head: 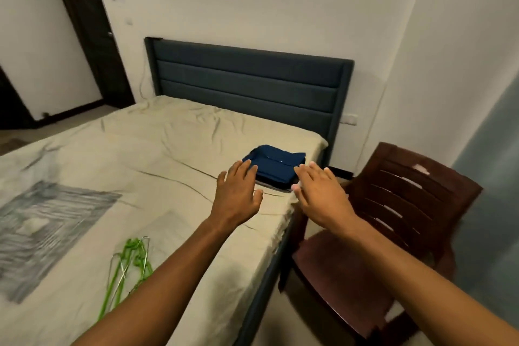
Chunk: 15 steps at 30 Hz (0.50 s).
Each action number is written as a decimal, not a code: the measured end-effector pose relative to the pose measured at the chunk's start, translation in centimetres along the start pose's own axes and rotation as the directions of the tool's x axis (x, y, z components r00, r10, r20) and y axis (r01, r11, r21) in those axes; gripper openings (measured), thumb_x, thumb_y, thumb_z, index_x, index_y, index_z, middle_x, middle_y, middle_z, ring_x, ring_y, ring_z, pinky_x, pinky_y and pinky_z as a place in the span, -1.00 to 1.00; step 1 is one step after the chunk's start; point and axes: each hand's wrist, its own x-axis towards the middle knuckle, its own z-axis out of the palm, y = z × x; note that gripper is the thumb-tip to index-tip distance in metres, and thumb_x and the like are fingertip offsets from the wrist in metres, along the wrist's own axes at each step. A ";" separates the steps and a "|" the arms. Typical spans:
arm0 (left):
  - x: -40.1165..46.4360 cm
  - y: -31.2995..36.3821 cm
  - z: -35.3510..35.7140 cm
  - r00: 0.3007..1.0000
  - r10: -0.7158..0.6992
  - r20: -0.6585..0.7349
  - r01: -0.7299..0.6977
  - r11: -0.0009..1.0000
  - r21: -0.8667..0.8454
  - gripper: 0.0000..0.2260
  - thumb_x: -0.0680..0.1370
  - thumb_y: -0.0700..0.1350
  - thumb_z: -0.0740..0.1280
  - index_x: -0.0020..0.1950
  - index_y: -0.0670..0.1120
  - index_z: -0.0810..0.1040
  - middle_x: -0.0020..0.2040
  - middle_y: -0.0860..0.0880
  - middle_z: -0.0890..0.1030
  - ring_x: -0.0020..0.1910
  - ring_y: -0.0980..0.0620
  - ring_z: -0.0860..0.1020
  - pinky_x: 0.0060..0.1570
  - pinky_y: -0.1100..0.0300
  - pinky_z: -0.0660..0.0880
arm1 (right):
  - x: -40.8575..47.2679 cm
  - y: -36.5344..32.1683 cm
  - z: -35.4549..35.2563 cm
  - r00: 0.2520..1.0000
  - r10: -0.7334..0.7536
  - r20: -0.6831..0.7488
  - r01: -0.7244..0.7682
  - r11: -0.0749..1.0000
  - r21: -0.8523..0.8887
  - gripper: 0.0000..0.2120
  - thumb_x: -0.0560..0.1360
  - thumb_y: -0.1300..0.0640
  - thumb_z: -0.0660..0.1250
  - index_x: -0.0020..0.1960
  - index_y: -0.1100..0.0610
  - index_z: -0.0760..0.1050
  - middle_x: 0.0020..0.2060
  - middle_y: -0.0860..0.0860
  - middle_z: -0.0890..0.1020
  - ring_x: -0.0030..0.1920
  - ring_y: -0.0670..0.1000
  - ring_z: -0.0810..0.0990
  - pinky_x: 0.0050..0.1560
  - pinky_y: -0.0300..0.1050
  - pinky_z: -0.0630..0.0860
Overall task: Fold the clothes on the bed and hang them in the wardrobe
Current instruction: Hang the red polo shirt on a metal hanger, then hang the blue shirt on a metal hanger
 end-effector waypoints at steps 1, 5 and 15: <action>0.2 -1.2 0.2 1.000 -0.024 0.000 0.024 1.000 -0.005 -0.46 0.63 0.07 0.19 0.59 -0.07 0.20 0.61 -0.05 0.17 0.59 -0.04 0.08 0.50 -0.11 0.13 | 1.2 -0.8 0.7 1.000 -0.017 0.014 0.017 1.000 0.005 -0.49 0.70 -0.07 0.00 0.59 0.10 0.15 0.56 0.05 0.25 0.59 0.07 0.07 0.56 0.08 -0.01; 0.5 -6.3 2.1 0.986 -0.160 0.049 0.160 0.987 0.000 -0.46 0.62 0.07 0.20 0.57 -0.07 0.23 0.60 -0.05 0.18 0.59 -0.05 0.10 0.50 -0.10 0.14 | 6.2 -3.4 4.4 0.989 -0.111 0.094 0.108 0.994 0.032 -0.49 0.70 -0.07 -0.01 0.59 0.10 0.13 0.57 0.04 0.22 0.60 0.07 0.04 0.56 0.07 -0.04; 0.5 -15.9 8.8 0.914 -0.394 0.097 0.382 0.916 0.121 -0.50 0.38 0.13 0.16 0.13 -0.10 0.67 0.16 -0.09 0.67 0.09 -0.10 0.67 -0.13 -0.11 0.63 | 17.6 -6.1 13.2 0.904 -0.392 0.174 0.371 0.918 0.139 -0.29 0.55 -0.16 -0.29 0.51 0.12 0.27 0.48 0.07 0.37 0.55 0.14 0.21 0.51 0.13 0.15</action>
